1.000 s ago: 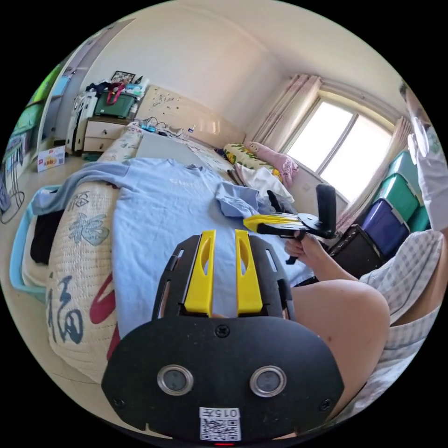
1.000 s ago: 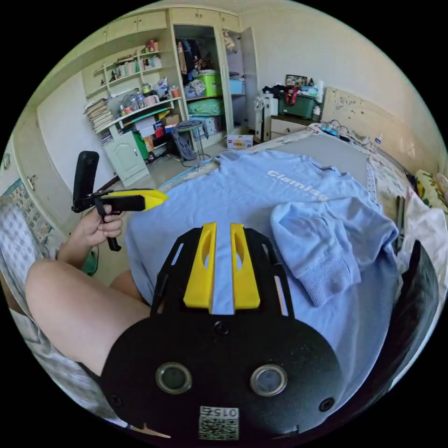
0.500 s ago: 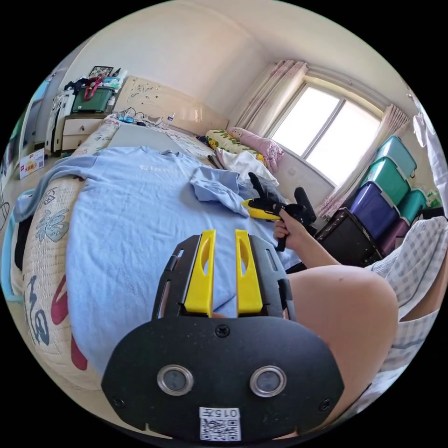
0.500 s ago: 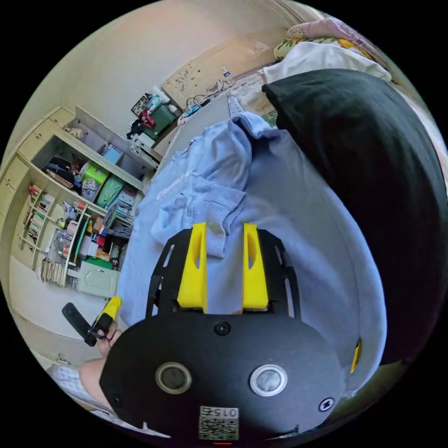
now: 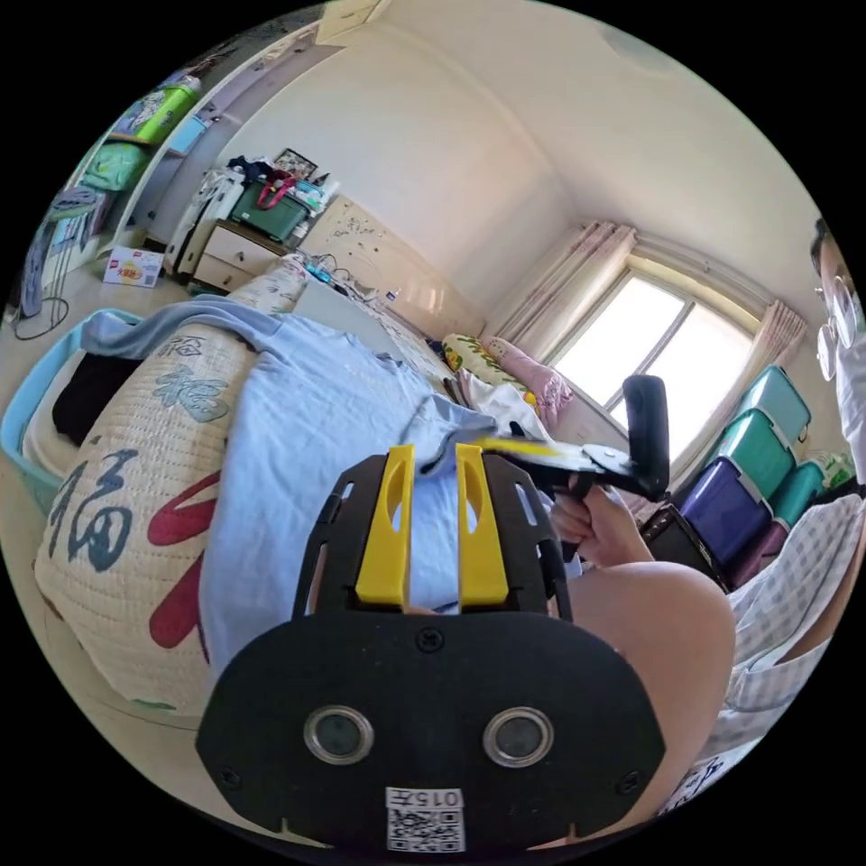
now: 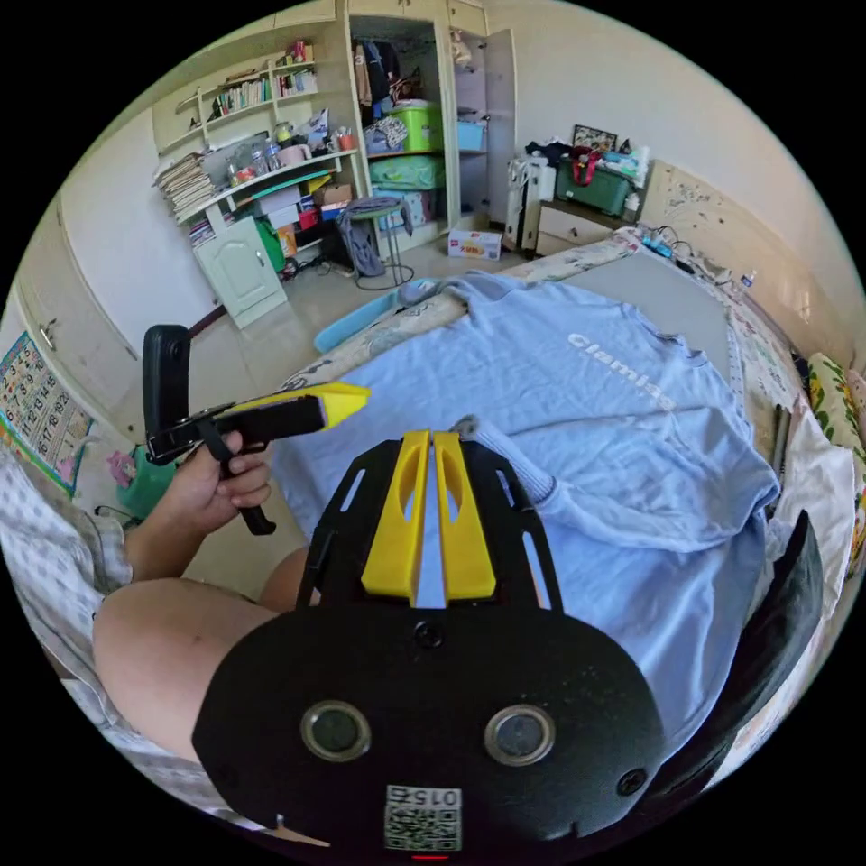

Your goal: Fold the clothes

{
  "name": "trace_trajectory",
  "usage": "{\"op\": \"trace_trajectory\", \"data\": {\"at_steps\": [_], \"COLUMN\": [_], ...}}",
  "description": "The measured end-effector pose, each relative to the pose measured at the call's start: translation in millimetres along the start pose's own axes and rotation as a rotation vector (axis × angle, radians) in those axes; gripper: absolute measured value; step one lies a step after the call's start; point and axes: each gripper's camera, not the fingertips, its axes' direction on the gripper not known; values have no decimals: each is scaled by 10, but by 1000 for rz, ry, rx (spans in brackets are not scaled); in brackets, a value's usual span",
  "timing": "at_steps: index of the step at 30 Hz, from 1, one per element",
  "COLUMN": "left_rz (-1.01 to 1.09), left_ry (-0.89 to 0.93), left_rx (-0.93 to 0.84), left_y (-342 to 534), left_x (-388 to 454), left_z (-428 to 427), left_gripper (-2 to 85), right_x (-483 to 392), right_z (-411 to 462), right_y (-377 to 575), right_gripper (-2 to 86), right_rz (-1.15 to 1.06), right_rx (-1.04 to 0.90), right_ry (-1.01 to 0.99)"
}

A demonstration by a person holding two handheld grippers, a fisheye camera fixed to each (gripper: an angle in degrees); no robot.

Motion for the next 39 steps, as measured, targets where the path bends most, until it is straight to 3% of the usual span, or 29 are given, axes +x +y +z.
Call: {"op": "trace_trajectory", "data": {"at_steps": [6, 11, 16, 18, 21, 29, 35, 37, 39], "left_rz": [39, 57, 161, 206, 200, 211, 204, 165, 184], "left_ry": [-6, 72, 42, -36, -19, 1, -207, -206, -233], "left_rx": [-152, -316, -480, -513, -475, -187, -316, -371, -394], "left_y": [-100, -219, -358, -404, -438, -777, -719, -677, -757], "left_x": [-23, 93, 320, 412, 409, 547, 308, 169, 154], "left_z": [161, 623, 1142, 1244, 1189, 369, 383, 445, 426], "left_gripper": [91, 99, 85, 41, 13, 3, 7, 10, 16], "right_x": [206, 255, 101, 29, 2, -617, -580, -360, 82], "right_z": [-515, -530, -229, -230, -386, -894, -654, -806, -1172], "right_y": [200, 217, 41, -26, -96, -493, -482, -343, -146], "right_gripper": [55, 132, 119, 107, 49, 39, 85, 97, 97], "right_rz": [56, 3, -72, -93, -62, -198, -171, -133, -62], "right_rx": [55, -63, -182, -187, -147, 60, 12, 15, 26], "right_ry": [108, 96, 112, 142, 120, 1, -143, -69, 132]}}
